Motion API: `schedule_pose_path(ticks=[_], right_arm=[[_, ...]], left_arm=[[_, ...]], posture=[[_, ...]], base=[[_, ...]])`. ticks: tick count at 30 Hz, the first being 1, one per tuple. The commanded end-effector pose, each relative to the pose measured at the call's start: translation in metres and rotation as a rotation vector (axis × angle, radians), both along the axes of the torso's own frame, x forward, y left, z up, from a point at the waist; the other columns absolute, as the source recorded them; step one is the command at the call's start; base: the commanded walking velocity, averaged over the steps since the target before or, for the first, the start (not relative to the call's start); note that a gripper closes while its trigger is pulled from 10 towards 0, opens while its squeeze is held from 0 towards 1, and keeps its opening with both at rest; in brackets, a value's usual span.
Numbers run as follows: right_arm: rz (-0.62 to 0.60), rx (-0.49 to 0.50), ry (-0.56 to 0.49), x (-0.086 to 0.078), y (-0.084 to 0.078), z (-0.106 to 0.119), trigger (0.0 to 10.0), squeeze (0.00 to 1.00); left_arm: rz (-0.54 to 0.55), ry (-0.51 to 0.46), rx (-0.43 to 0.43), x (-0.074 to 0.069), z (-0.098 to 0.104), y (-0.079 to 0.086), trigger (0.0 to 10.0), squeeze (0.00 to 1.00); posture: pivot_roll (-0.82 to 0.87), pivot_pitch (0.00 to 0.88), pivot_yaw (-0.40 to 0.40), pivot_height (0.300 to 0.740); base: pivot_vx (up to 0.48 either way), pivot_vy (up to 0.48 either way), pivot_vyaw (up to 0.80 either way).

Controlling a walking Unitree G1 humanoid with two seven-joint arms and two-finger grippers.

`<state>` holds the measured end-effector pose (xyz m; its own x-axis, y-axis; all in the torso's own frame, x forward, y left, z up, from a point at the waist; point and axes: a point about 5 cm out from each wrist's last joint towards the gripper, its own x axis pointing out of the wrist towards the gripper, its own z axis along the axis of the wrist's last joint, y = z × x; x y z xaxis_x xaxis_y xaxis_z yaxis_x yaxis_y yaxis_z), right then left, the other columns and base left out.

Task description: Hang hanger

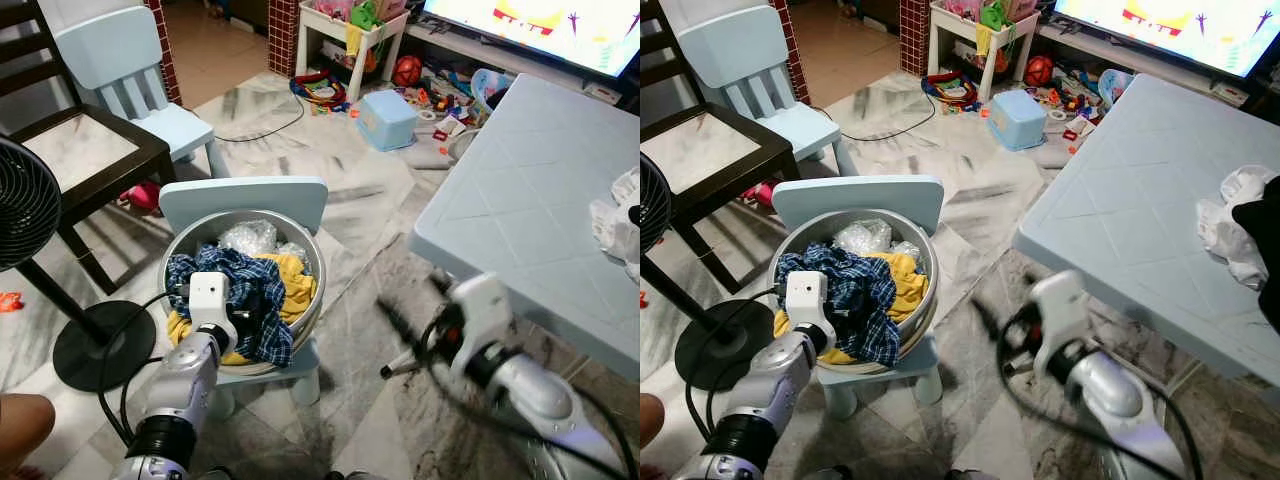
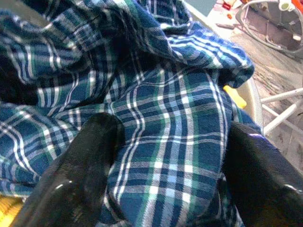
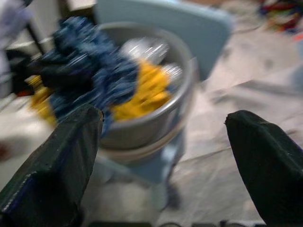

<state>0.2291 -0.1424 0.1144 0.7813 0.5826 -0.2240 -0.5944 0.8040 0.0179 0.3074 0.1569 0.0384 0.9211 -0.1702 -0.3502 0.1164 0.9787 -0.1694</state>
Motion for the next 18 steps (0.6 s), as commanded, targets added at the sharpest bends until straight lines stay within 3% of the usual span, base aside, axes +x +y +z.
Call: schedule_pose_path(ticks=[1,8,13,14,18], right_arm=[[0.012,0.004,0.018,0.0,-0.001,0.003,10.0,0.0],[0.108,-0.026,0.086,0.001,0.0,0.001,10.0,0.0],[0.094,-0.029,0.087,0.01,-0.003,0.002,10.0,0.0],[0.099,-0.028,0.108,0.01,-0.002,0.001,10.0,0.0],[0.099,-0.024,0.112,0.008,0.0,-0.001,10.0,0.0]], left_arm=[[-0.013,0.006,-0.011,-0.003,-0.005,-0.004,0.0,0.0],[0.059,-0.033,0.023,-0.001,-0.004,0.006,0.0,0.0],[0.064,-0.039,0.023,-0.002,-0.003,0.007,0.0,0.0],[0.069,-0.062,0.065,-0.001,-0.001,0.01,0.0,0.0],[0.073,-0.07,0.07,0.0,-0.001,0.012,0.0,0.0]], posture=[[-0.09,0.168,-0.127,0.74],[-0.07,0.159,-0.134,0.74],[-0.05,0.152,-0.131,0.74],[-0.05,0.151,-0.127,0.74],[-0.06,0.148,-0.123,0.74]], base=[[0.0,0.0,0.0],[0.0,0.0,0.0],[0.0,0.0,0.0],[0.0,0.0,0.0],[0.0,0.0,0.0]])
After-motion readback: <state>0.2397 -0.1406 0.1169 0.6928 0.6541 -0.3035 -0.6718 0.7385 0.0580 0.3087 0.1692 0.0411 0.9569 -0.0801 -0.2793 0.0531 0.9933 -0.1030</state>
